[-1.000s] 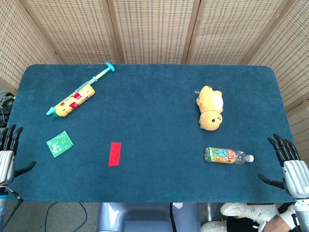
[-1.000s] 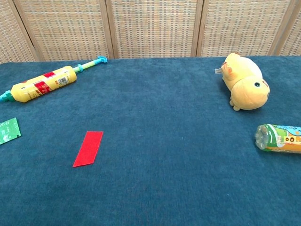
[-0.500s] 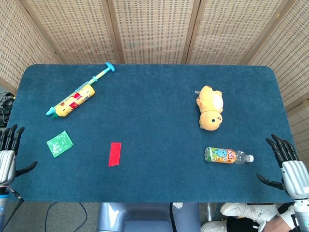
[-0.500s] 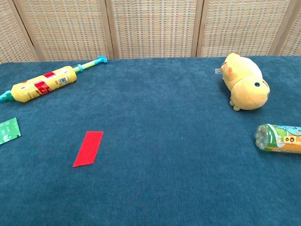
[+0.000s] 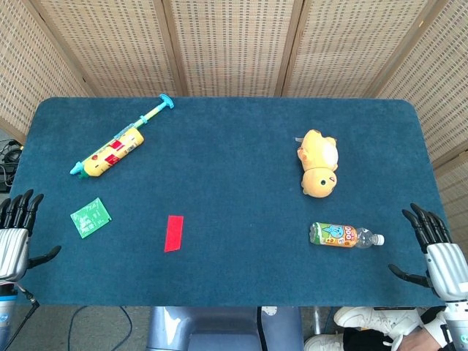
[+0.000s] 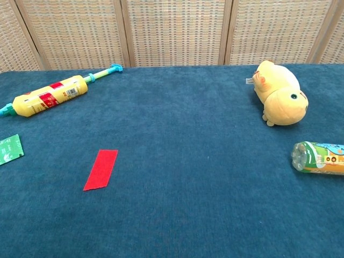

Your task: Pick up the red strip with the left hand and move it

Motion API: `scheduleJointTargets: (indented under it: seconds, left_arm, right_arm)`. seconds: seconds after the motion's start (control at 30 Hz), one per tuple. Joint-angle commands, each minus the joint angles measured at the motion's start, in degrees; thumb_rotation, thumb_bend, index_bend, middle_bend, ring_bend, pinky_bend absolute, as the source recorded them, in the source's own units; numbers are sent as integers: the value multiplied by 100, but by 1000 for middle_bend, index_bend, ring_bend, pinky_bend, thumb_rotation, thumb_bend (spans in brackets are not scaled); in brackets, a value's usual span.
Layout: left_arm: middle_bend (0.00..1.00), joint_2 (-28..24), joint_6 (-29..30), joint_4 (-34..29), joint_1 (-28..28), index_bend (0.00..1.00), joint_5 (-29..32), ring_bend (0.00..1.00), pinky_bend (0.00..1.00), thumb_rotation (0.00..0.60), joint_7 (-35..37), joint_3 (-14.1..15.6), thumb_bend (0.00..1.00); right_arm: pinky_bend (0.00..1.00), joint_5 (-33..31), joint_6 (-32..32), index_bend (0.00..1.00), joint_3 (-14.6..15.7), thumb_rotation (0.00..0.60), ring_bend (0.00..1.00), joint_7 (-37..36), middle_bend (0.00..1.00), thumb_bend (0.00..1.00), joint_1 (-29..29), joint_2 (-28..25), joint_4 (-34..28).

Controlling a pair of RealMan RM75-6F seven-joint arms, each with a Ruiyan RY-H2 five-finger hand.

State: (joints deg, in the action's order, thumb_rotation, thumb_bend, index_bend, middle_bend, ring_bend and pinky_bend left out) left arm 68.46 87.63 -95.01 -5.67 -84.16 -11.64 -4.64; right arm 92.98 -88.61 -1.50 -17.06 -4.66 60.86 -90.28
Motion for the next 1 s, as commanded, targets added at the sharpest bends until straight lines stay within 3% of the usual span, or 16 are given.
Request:
scheduleJointTargets:
  seconds: [0.03,0.53,0.73,1.0]
  left_arm:
    - [0,0,-56,-68,-45,0,-131,0,0,600,-6,58,0]
    - [0,214,-713,-613,-521,0,-661,0,0,600,-812,266,3]
    - [0,614,-1225,-742,-779,0,-515,0,0,600,-1409,308,124]
    - [0,1139,-1668,-799,-1038,0,-39,0,0,600,-2104,233,211]
  right_arm:
    - [0,10,8,0,8,600,0,23,0,0,-2,4,-13]
    - [0,-8,48,0,19,600,0,51,0,0,-4,-12,-51]
    - [0,-35,68,0,9,600,0,-23,0,0,-11,-30,-41]
    - [0,-52,61,0,-4,600,0,-171,0,0,-10,-56,-5]
